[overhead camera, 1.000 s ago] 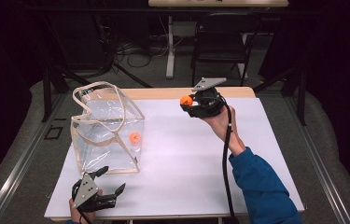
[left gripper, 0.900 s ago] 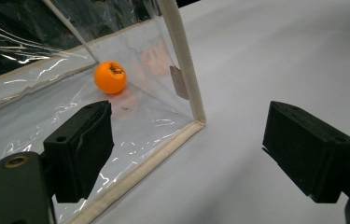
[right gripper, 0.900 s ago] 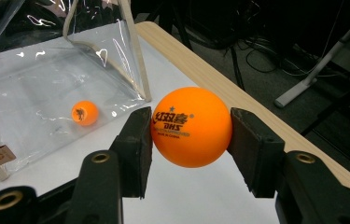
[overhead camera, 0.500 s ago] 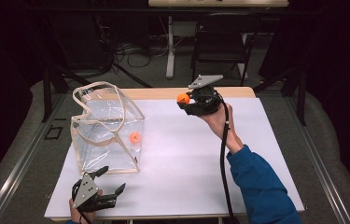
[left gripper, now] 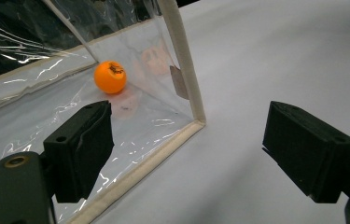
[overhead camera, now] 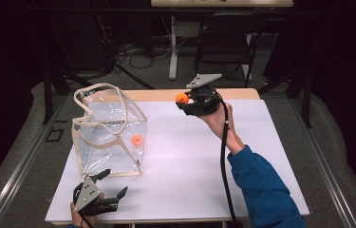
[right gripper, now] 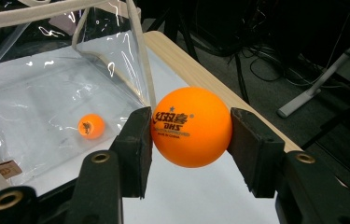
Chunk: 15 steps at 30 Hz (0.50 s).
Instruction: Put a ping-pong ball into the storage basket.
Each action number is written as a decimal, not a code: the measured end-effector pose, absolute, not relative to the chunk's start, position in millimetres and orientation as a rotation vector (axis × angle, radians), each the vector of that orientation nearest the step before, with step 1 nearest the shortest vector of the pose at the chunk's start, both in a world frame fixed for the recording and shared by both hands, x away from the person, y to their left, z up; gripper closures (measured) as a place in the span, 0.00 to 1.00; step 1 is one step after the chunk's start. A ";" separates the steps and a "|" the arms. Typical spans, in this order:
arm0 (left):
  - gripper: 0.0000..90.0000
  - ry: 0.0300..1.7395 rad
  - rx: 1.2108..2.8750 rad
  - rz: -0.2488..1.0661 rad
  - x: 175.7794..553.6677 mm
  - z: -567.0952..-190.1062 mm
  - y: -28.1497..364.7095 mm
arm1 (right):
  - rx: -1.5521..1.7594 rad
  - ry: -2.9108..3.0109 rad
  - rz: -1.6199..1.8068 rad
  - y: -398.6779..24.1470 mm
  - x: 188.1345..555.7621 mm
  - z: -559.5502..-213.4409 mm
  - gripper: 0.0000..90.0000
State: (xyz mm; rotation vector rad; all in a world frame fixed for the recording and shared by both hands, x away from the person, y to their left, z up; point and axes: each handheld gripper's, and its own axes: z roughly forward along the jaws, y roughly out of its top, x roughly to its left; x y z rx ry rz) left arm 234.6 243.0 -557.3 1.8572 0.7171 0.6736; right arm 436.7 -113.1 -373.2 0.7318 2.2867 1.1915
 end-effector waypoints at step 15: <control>0.18 0.720 1.855 0.676 234.5 -557.3 243.4 | 0.703 2.300 1.192 -99.0 439.6 -369.4 0.56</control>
